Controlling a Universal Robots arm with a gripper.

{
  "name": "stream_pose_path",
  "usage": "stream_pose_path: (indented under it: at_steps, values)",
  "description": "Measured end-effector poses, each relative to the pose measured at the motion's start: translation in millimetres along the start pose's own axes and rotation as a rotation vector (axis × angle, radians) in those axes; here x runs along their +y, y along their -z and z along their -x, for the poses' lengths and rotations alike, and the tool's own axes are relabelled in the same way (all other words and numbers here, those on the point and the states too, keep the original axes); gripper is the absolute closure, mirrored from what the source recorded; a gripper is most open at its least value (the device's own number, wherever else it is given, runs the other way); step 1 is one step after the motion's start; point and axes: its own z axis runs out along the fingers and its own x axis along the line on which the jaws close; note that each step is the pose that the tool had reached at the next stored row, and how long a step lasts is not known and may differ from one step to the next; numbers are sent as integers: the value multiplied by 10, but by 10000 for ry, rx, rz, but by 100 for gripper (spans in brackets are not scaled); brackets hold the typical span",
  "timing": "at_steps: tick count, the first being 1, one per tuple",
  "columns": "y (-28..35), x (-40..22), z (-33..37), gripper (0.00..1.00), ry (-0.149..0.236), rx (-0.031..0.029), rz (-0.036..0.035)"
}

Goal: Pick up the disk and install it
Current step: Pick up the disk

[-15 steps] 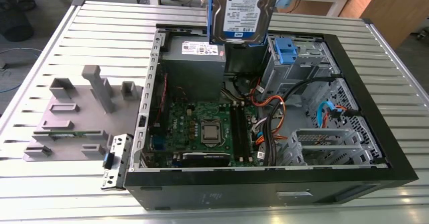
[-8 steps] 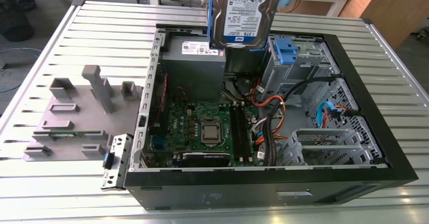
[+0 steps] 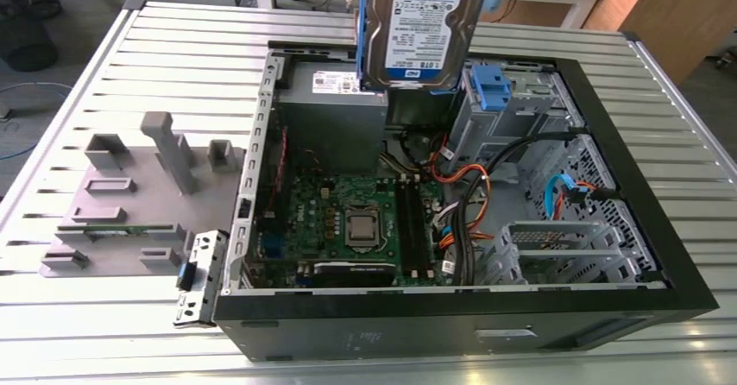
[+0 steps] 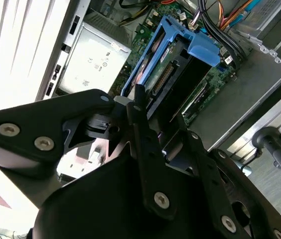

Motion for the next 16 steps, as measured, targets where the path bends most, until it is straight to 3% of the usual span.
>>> stream_pose_path:
  at_steps: [16]
  values:
    - [-10, 2, -217, 65, -7, 218, 1]
